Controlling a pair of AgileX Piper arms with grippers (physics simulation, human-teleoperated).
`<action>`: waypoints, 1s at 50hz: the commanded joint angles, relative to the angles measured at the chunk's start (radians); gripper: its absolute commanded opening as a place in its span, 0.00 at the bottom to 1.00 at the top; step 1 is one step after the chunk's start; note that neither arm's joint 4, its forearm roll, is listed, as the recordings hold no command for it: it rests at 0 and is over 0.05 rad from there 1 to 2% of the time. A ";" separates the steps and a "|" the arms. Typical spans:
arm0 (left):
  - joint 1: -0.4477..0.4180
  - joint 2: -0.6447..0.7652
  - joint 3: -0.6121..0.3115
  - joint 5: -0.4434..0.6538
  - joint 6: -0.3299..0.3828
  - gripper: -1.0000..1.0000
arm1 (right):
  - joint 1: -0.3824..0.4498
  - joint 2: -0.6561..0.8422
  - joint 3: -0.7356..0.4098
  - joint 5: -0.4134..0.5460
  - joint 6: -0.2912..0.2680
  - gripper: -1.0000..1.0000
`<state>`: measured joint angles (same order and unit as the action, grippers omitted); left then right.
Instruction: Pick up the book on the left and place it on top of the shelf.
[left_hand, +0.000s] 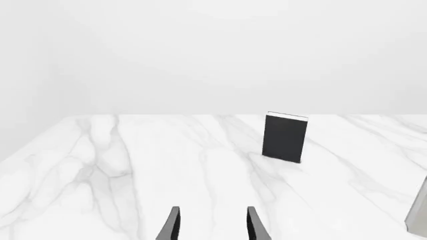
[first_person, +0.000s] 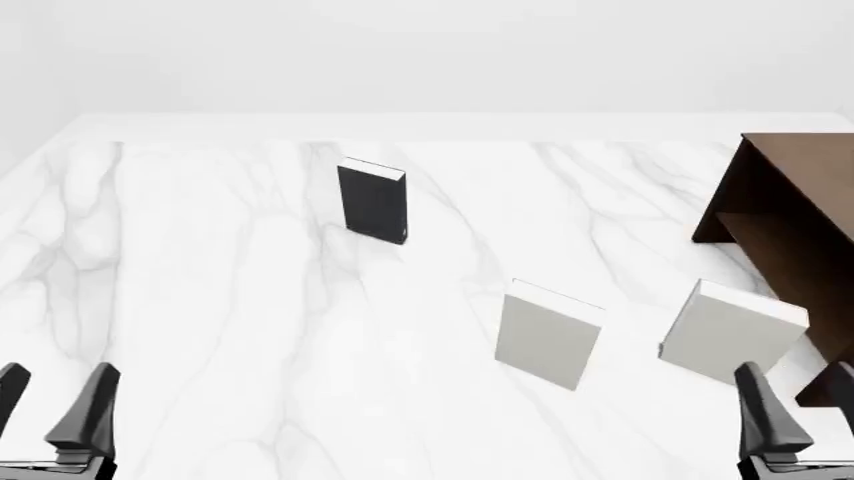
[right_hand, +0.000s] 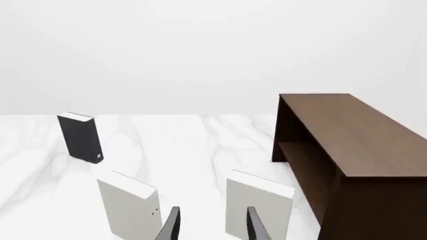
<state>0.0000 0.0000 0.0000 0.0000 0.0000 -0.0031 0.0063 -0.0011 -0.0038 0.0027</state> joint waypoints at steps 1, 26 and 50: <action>0.000 0.000 0.000 0.000 0.000 1.00 | -0.002 0.019 -0.002 -0.009 0.009 1.00; 0.000 0.000 0.000 0.000 0.000 1.00 | 0.087 0.181 -0.235 -0.011 -0.007 1.00; 0.000 0.000 0.000 0.000 0.000 1.00 | 0.244 0.621 -0.629 -0.034 -0.180 1.00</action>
<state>0.0000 0.0000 0.0000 0.0000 0.0000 0.1895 0.4697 -0.4879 -0.0363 -0.1201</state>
